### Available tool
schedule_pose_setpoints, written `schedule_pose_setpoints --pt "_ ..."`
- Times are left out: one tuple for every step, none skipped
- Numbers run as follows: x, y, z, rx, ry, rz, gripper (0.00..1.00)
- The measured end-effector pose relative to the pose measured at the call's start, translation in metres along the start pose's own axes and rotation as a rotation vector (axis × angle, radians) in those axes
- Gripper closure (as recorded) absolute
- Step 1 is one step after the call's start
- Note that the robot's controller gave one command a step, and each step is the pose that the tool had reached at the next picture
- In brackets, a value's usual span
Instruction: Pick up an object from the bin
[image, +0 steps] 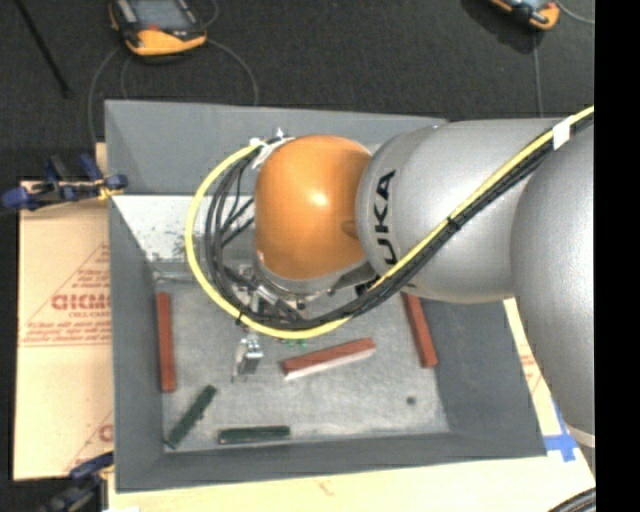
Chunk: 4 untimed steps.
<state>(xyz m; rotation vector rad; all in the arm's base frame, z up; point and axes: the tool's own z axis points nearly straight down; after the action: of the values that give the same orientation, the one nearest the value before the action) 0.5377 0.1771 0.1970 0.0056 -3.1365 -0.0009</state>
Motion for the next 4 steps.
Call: schedule_pose_setpoints --pt "-0.002 -0.001 -0.004 -0.001 -0.007 0.003 0.0" --pt "0.002 0.009 0.03 0.0 -0.015 -0.149 0.0" --pt "0.024 0.045 0.049 0.002 -0.005 -0.467 0.0" --pt "0.032 0.055 0.04 0.002 -0.009 -0.633 0.0"
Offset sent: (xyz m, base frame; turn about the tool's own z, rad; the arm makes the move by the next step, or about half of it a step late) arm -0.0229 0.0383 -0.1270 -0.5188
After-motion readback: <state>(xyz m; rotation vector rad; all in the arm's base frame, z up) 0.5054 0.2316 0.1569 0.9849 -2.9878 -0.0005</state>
